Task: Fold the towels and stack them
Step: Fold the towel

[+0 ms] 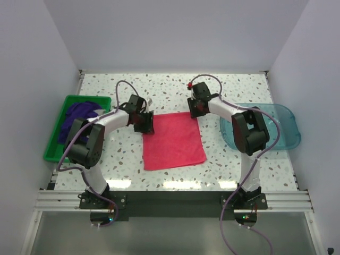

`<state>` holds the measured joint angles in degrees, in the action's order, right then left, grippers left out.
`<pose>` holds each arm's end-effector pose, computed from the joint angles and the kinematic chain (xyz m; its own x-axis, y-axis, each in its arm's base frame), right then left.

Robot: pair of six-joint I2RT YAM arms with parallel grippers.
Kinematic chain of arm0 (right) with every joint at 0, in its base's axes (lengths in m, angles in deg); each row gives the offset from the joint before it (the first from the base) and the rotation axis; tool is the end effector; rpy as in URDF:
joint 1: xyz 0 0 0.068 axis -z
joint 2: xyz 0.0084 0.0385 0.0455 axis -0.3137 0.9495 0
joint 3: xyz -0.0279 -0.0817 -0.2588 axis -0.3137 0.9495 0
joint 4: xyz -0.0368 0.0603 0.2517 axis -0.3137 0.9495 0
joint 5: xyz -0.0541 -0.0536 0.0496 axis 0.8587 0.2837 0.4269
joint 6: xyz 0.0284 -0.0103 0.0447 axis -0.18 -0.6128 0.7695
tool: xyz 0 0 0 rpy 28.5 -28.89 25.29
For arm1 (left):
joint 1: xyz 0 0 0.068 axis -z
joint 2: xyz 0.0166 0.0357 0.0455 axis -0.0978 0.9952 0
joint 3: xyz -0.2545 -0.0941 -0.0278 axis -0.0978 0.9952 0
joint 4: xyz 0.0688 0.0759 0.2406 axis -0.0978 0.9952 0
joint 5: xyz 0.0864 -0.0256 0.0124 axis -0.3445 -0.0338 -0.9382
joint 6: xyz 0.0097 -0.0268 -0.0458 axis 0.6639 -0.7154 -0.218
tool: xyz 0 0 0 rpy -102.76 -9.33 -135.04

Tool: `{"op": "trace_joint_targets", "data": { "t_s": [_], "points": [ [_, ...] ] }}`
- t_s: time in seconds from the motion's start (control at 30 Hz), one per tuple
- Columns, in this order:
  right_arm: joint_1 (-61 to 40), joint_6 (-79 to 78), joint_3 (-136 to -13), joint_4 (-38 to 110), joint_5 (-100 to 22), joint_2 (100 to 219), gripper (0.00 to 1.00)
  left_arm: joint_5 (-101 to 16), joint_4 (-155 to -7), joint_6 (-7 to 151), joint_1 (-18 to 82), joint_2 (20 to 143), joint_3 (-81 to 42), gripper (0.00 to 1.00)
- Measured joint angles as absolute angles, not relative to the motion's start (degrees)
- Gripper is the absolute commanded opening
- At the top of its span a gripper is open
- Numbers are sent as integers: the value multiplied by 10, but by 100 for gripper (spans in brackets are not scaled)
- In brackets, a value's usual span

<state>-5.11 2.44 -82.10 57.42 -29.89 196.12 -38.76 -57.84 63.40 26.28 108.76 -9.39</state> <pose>0.4037 0.1734 0.1688 -0.8155 -0.1702 -0.5532 -0.2475 0.9665 0.0675 0.3291 -0.1321 0.1610 -0.9251 -0.0111 -0.3795 0.1275 0.9325 -0.3380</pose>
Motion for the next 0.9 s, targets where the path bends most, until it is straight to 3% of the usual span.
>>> {"op": "trace_joint_targets", "data": {
  "t_s": [0.2, 0.53, 0.77, 0.9],
  "points": [
    [-47, -80, -862, 611, -328, 1939, 53, -395, -564, 700, 261, 1088, -148, 63],
    [-38, -280, -1002, 728, -393, 1973, 45, -363, -568, 869, 217, 1109, -244, 63],
    [-38, -349, -1062, 792, -413, 2048, 36, -296, -521, 984, 191, 1165, -284, 63],
    [-36, -371, -1086, 817, -418, 2077, 36, -276, -490, 1026, 192, 1202, -315, 63]
  ]
}}
